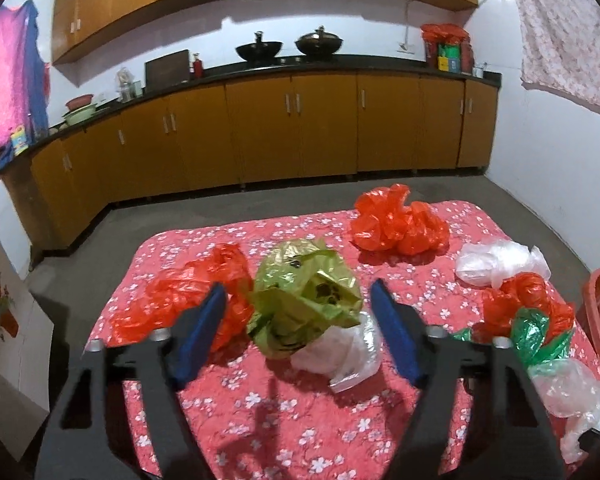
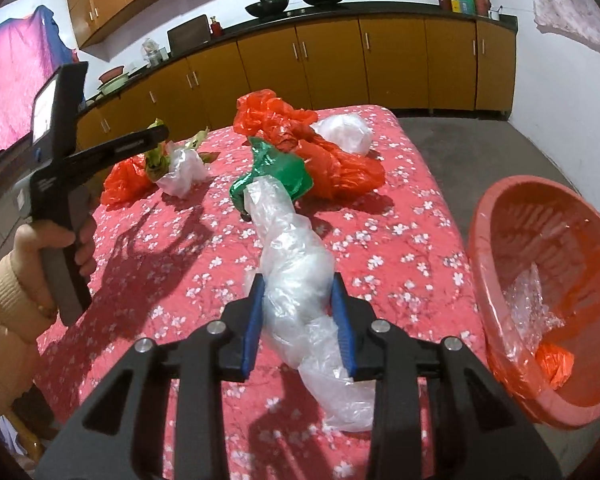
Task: Collect trash
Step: 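Grasp the clear plastic bag with the right tool while the left tool grasps the green bag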
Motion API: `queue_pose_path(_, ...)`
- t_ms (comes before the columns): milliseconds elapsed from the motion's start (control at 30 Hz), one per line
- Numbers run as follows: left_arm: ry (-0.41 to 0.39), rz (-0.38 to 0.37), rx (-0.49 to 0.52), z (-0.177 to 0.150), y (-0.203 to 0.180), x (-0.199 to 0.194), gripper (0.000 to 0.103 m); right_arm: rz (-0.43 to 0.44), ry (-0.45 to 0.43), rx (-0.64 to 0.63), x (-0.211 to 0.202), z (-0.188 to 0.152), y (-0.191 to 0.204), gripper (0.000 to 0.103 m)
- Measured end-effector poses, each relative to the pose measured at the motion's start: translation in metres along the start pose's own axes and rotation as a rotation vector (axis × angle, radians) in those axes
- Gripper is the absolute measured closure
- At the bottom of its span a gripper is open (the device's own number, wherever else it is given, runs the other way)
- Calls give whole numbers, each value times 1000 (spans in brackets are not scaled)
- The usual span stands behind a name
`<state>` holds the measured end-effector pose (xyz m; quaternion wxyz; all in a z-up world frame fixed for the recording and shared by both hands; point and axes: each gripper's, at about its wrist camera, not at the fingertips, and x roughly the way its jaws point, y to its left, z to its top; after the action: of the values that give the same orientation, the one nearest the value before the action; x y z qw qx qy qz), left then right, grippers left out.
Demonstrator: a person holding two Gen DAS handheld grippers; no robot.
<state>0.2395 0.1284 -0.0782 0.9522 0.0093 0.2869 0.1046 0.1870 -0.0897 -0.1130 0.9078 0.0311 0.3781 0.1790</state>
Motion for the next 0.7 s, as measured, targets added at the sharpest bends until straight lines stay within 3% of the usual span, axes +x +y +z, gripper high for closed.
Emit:
queue_pose_path(33,13,-13,-1,0,0,2,60,-1,-1,1,-1,-1,-1,70)
queue_pose_path(133,28,-46,-20,0,4,0,87,-1,-6,4,-2,0,-1,70)
queue_pose_path(300,0,-65,-23,-1,10,-20,96,4,-15,-4,-8,1,3,70)
queue_pose_path(700,-70,-32,-69,11,33,-72,97,38,-76,-7,-34,10,19,70)
